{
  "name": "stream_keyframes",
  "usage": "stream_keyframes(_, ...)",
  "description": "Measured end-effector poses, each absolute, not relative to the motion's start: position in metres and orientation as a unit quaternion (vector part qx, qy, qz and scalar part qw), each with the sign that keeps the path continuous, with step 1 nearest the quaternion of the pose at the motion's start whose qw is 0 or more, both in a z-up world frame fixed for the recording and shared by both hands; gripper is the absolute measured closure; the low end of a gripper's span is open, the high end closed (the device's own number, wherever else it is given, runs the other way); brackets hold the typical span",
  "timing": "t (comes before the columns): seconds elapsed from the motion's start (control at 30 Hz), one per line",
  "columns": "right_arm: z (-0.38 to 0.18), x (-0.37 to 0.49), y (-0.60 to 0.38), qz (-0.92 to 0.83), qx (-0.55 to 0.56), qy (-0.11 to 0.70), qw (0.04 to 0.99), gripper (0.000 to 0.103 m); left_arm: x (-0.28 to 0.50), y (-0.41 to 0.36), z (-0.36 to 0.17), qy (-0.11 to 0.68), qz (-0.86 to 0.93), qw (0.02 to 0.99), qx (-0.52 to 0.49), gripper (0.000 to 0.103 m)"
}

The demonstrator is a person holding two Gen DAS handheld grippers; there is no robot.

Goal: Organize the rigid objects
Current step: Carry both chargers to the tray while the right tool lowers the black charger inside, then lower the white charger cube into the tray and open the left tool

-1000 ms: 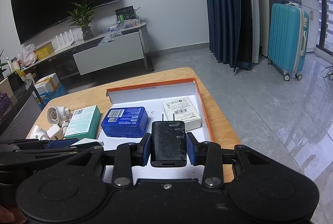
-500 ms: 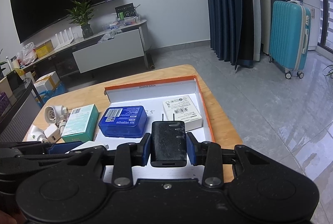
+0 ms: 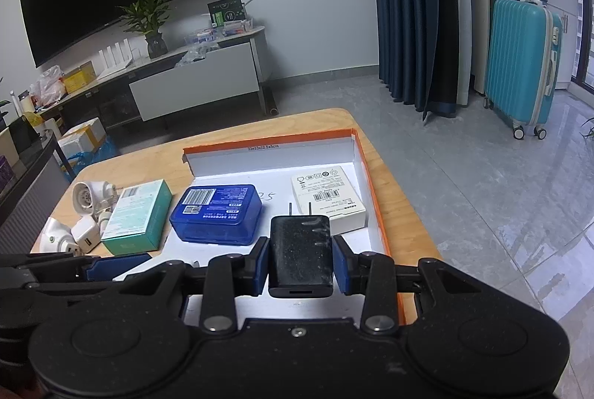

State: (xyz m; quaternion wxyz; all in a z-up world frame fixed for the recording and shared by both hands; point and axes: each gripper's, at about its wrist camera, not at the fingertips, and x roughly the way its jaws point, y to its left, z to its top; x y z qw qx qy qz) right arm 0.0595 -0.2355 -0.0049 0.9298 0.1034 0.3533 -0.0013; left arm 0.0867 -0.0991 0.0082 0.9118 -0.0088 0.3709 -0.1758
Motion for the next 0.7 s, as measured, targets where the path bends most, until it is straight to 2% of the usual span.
stream_keyframes(0.33,-0.005,0.067,-0.250,-0.028,0.109,0.347,0.931,0.058,0.090,-0.102,0.005,0.377,-0.180,0.909,-0.009,0.062)
stream_keyframes(0.4,-0.001,0.063,-0.254,-0.034,0.112,0.339,0.933,0.053,0.091,-0.104,0.004,0.377,-0.181,0.908,-0.009,0.062)
stream_keyframes(0.7,0.016,0.046,-0.266,-0.047,0.123,0.314,0.940,0.052,0.097,-0.117,0.001,0.388,-0.207,0.898,-0.010,0.062)
